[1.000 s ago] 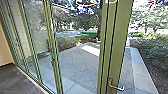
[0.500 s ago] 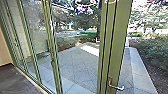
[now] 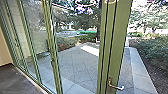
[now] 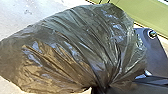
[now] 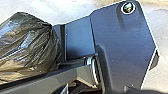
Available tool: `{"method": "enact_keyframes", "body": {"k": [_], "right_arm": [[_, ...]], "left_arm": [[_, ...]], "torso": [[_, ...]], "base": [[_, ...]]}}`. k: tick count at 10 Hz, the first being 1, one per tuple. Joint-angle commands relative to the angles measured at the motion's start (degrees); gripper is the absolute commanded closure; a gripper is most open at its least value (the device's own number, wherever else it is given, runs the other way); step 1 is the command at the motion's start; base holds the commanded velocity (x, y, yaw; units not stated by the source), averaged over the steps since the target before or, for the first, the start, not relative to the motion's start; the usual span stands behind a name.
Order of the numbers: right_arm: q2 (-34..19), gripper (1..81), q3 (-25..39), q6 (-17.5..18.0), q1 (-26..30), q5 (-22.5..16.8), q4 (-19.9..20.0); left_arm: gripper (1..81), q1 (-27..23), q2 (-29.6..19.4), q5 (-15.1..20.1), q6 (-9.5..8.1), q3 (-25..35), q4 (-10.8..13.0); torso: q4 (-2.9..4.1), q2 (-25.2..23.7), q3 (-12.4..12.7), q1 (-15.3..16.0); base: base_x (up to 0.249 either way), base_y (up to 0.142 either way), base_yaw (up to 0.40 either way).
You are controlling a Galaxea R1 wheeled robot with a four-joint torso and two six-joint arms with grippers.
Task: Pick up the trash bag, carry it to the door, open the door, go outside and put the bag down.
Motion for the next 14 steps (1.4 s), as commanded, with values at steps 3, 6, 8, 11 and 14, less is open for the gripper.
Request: {"method": "enact_keyframes", "body": {"k": [3, 6, 8, 11, 14], "right_arm": [[-7.06, 1.0, 13.04, -0.10, 0.91, -1.80, -0.03], [-16.13, 1.0, 28.10, -0.18, 0.38, -1.35, -0.21], [-22.11, 1.0, 37.77, -0.18, -0.15, -0.21, -0.47], [-29.84, 1.0, 49.46, -0.18, -0.76, 0.23, -0.65], [-38.69, 1.0, 61.02, -0.27, -1.47, 3.82, -0.73]], "left_arm": [[81.1, -2.48, -1.21, 5.39, 0.10, 1.06, -0.12], [81.1, -1.69, -3.85, 5.39, 0.02, 4.75, -0.21], [81.1, -1.16, -6.92, 5.39, -0.07, 9.32, -0.73], [81.1, -1.07, -9.12, 5.39, -0.07, 13.45, -1.09], [81.1, -1.16, -8.94, 5.39, -0.07, 13.72, -1.00]], "torso": [[0.00, 0.00, 0.00, 0.00], [0.00, 0.00, 0.00, 0.00], [0.00, 0.00, 0.00, 0.00], [0.00, 0.00, 0.00, 0.00], [0.00, 0.00, 0.00, 0.00]], "base": [[0.000, 0.000, 0.000], [0.000, 0.000, 0.000], [0.000, 0.000, 0.000], [0.000, 0.000, 0.000], [0.000, 0.000, 0.000]]}}
